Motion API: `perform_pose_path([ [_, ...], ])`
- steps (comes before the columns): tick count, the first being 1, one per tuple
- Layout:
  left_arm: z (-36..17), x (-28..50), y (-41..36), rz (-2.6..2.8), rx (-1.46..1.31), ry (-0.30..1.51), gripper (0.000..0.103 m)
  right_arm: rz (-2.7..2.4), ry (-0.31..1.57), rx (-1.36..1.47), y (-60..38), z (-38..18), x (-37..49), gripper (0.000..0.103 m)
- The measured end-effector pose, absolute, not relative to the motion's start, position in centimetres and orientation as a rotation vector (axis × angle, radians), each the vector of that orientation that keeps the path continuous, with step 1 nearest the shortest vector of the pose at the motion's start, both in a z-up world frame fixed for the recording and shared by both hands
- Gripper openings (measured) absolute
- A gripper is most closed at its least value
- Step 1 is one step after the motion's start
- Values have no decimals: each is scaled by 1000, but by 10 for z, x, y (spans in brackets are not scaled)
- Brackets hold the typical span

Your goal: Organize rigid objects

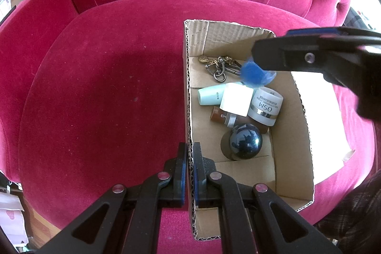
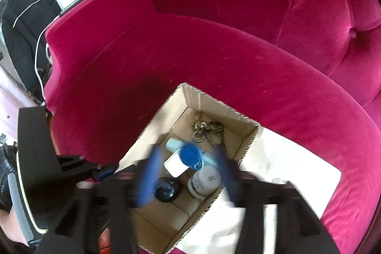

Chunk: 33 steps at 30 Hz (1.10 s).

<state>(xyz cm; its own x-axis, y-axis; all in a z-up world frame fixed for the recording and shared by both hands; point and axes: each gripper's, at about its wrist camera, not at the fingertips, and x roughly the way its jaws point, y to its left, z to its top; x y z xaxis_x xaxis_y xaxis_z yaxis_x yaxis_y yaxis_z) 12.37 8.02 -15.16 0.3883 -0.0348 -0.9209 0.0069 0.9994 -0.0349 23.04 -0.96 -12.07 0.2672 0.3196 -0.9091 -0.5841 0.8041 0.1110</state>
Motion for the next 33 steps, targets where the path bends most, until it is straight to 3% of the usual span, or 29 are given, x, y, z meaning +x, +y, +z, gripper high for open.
perform_pose_path([
  [4,-152,122,79,-26,-27,1173,4,576,1144,-282,-14,-123,235,92],
  [9,-153,123,80,-26,-26,1174,4,550,1156,-286,-18,-129,240,103],
  [33,-152,124,77,-22,-17,1171,4,462,1177,-287,-33,-126,235,103],
])
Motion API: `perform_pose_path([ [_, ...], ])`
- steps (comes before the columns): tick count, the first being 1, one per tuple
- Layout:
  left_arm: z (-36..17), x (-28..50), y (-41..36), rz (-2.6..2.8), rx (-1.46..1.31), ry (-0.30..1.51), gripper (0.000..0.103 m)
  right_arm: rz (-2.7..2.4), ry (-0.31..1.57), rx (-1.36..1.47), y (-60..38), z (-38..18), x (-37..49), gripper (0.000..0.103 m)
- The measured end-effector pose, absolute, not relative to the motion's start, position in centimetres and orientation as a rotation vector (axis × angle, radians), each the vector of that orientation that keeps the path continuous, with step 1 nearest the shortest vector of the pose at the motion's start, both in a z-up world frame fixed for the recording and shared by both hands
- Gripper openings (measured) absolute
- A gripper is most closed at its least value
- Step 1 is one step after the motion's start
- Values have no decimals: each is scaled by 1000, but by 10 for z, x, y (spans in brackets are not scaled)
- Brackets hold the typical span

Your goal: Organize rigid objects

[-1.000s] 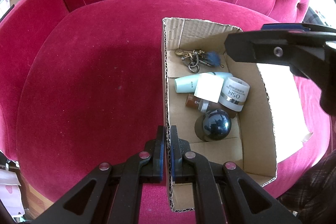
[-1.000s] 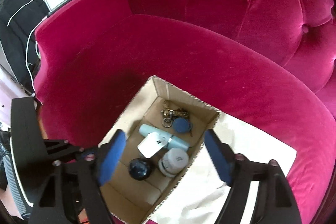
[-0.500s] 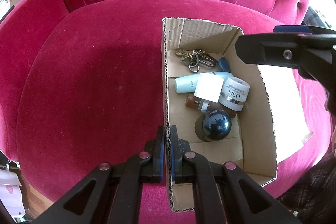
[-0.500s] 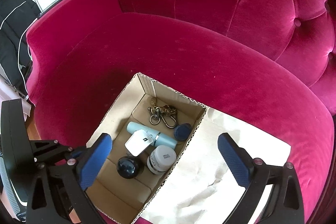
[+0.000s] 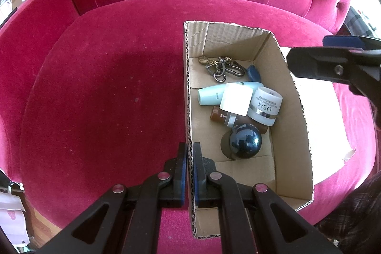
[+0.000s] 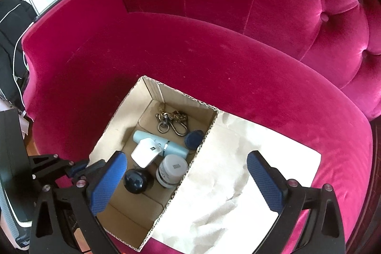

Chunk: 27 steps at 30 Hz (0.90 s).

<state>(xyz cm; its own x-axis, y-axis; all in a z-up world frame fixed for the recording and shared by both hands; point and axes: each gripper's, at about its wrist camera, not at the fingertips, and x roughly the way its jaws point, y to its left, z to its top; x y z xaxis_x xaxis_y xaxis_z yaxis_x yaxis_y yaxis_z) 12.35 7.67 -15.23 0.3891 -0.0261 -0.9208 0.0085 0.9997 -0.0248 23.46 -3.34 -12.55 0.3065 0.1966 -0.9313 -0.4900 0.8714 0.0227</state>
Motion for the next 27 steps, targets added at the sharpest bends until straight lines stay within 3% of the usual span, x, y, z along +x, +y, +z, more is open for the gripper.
perform_pose_path([
  [23,-151,124,68,-7,12,1172,8,272,1171,-152,-84,-95,199,103],
  [24,-152,125,66,-5,20,1178,24,269,1168,-151,-85,-94,198,103],
  [25,-153,125,65,-5,24,1183,59,266,1165,-147,-87,-92,196,103],
  [27,-154,124,64,-4,24,1185,93,261,1159,-140,-89,-88,194,103],
])
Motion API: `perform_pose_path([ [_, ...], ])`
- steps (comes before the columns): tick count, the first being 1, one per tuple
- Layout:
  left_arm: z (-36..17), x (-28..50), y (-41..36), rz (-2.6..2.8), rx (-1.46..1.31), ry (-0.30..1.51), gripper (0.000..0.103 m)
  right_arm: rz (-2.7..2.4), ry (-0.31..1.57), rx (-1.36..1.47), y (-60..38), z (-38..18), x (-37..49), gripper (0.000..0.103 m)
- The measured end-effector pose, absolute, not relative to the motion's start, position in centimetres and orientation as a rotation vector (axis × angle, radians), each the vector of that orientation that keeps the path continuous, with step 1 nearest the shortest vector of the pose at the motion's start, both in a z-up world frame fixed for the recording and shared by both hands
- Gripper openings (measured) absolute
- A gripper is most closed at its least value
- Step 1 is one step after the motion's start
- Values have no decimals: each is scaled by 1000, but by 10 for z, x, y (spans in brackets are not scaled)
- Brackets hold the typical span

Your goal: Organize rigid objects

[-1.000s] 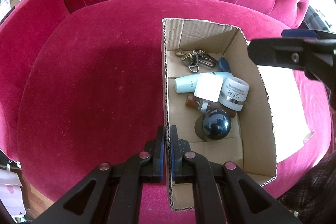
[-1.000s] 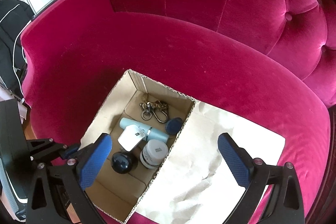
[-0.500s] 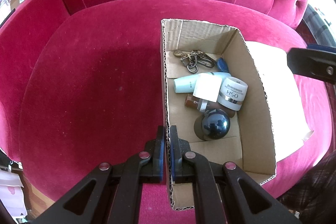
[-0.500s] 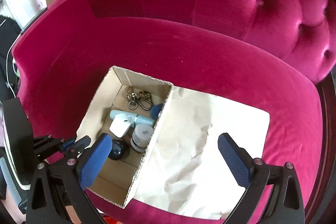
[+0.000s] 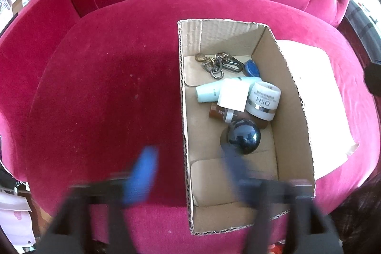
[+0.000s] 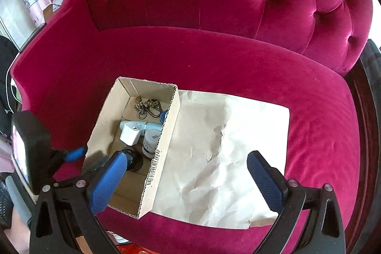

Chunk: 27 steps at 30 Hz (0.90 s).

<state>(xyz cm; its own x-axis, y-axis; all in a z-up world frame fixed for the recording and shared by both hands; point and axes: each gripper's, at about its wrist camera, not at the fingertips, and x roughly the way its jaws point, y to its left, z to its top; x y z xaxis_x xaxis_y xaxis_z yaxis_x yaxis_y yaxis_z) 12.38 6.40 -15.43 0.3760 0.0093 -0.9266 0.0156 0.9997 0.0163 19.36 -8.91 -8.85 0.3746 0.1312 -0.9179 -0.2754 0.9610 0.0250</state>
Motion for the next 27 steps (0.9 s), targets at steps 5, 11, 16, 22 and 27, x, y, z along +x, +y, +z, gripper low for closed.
perform_pose_path([
  [5,-146,117,60,17,78,1155,103,251,1146,-111,-94,-77,182,103],
  [11,-129,102,57,1,90,1132,103,247,1125,-87,-93,-61,162,103],
  [16,-116,88,50,0,133,1120,103,228,1116,-60,-98,-47,145,103],
  [22,-92,73,44,-1,109,1077,103,216,1102,-28,-104,-35,126,103],
  [27,-73,52,29,-3,120,1038,103,211,1097,-7,-110,-23,109,103],
])
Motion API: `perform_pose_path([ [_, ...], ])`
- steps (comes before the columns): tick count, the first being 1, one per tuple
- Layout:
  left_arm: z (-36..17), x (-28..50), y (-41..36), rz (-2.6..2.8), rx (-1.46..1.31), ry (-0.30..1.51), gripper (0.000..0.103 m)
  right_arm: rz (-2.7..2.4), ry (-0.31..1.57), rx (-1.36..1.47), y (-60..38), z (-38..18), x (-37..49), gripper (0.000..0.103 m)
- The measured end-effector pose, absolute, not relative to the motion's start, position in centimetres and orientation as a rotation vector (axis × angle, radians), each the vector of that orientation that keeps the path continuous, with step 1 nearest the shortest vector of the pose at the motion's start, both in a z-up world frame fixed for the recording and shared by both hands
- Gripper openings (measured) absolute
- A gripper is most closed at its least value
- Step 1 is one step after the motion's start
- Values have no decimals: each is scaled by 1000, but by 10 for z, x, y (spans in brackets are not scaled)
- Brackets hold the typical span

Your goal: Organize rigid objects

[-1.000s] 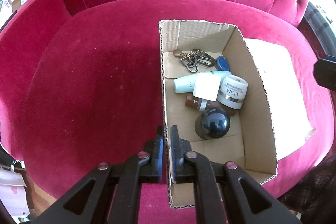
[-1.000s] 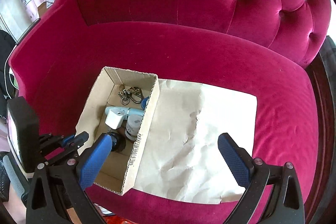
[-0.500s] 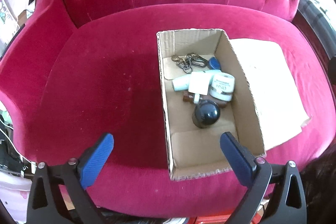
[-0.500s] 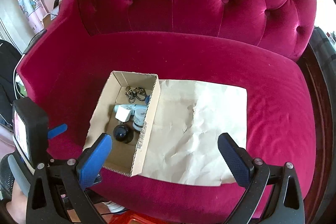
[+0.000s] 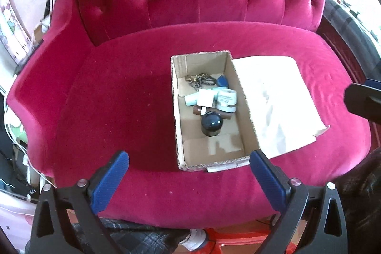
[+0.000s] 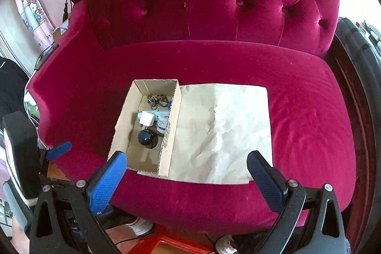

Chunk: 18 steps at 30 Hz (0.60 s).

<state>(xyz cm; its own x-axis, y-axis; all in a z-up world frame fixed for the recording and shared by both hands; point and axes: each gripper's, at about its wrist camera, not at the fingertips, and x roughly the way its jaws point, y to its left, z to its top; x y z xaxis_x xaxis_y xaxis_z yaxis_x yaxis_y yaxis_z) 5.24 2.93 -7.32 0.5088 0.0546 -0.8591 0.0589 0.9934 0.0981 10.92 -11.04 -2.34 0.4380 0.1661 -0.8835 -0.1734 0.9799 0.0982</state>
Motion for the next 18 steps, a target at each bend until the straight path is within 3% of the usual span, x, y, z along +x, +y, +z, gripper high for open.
perform_pose_path([
  [18,-6,-6,-2,-36,94,939,103,187,1016,-49,-115,21,51,103],
])
